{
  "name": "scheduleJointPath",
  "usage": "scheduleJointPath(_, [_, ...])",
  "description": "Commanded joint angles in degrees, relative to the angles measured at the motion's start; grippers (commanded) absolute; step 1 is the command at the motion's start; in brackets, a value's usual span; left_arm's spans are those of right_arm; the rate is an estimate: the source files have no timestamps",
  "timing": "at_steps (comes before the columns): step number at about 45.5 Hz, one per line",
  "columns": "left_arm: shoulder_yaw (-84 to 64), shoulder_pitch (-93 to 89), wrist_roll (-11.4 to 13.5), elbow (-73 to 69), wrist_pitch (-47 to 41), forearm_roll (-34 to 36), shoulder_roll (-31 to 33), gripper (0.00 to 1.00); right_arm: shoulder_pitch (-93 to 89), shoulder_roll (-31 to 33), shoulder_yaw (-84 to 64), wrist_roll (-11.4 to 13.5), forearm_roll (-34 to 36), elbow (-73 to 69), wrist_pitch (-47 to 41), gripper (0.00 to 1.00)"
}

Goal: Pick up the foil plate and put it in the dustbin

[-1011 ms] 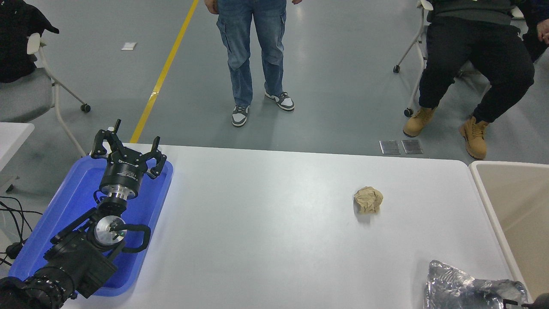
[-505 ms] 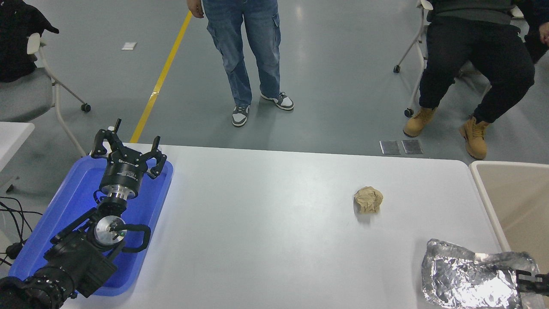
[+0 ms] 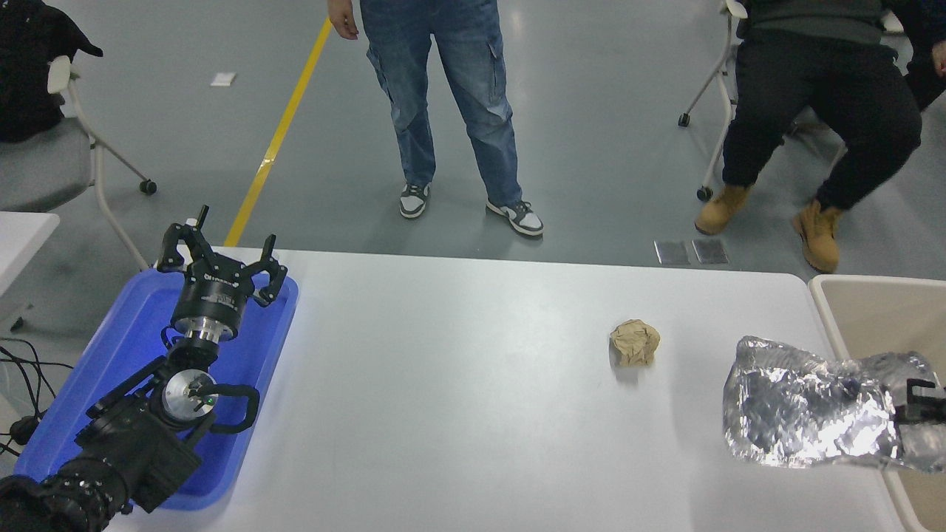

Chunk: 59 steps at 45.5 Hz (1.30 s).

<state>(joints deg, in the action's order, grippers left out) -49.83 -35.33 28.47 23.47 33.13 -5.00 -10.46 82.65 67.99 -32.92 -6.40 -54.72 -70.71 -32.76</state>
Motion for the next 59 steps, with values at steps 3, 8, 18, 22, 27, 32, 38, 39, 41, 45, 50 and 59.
scheduleJointPath(3, [0.0, 0.0, 0.0, 0.0, 0.01, -0.01, 0.0, 1.0, 13.5, -0.93, -0.04, 0.25, -2.58, -0.3, -10.3, 0.0])
scheduleJointPath(8, [0.0, 0.0, 0.0, 0.0, 0.01, -0.01, 0.0, 1.0, 16.22, -3.57, -0.04, 0.33, -2.93, 0.75, -12.06, 0.0])
scheduleJointPath(18, [0.0, 0.0, 0.0, 0.0, 0.01, -0.1, 0.0, 1.0, 19.65, -7.87, -0.22, 0.51, -3.02, 1.37, -12.24, 0.0])
scheduleJointPath(22, [0.0, 0.0, 0.0, 0.0, -0.08, -0.01, 0.0, 1.0, 20.27, -9.11, -0.22, 0.51, -3.02, 1.81, -12.24, 0.0])
scheduleJointPath(27, [0.0, 0.0, 0.0, 0.0, 0.01, -0.01, 0.0, 1.0, 20.53, -10.16, -0.22, 0.51, -3.02, 2.68, -12.24, 0.0])
scheduleJointPath(32, [0.0, 0.0, 0.0, 0.0, -0.08, -0.01, 0.0, 1.0, 20.53, -10.51, -0.31, 0.51, -2.93, 3.39, -12.24, 0.0])
scheduleJointPath(38, [0.0, 0.0, 0.0, 0.0, 0.01, -0.01, 0.0, 1.0, 20.45, -10.51, -1.53, 0.51, -2.32, 5.23, -12.24, 0.0])
scheduleJointPath(39, [0.0, 0.0, 0.0, 0.0, -0.08, -0.01, 0.0, 1.0, 20.45, -10.51, -2.23, 0.51, -2.14, 5.67, -12.24, 0.0])
scheduleJointPath(41, [0.0, 0.0, 0.0, 0.0, 0.01, -0.01, 0.0, 1.0, 20.18, -10.51, -3.29, 0.42, -1.79, 6.81, -12.24, 0.0])
scheduleJointPath(45, [0.0, 0.09, 0.0, 0.0, -0.08, -0.01, 0.0, 1.0, 18.96, -10.51, -3.82, 0.42, -1.09, 10.32, -12.24, 0.0])
scheduleJointPath(50, [0.0, 0.09, 0.09, 0.0, -0.08, -0.1, 0.0, 1.0, 14.22, -10.51, -3.73, 0.42, 1.54, 17.87, -12.24, 0.0])
scheduleJointPath(59, [0.0, 0.0, 0.0, 0.0, -0.08, -0.01, 0.0, 1.0, 3.76, -10.69, -3.56, 0.16, 9.36, 30.98, -7.94, 0.0])
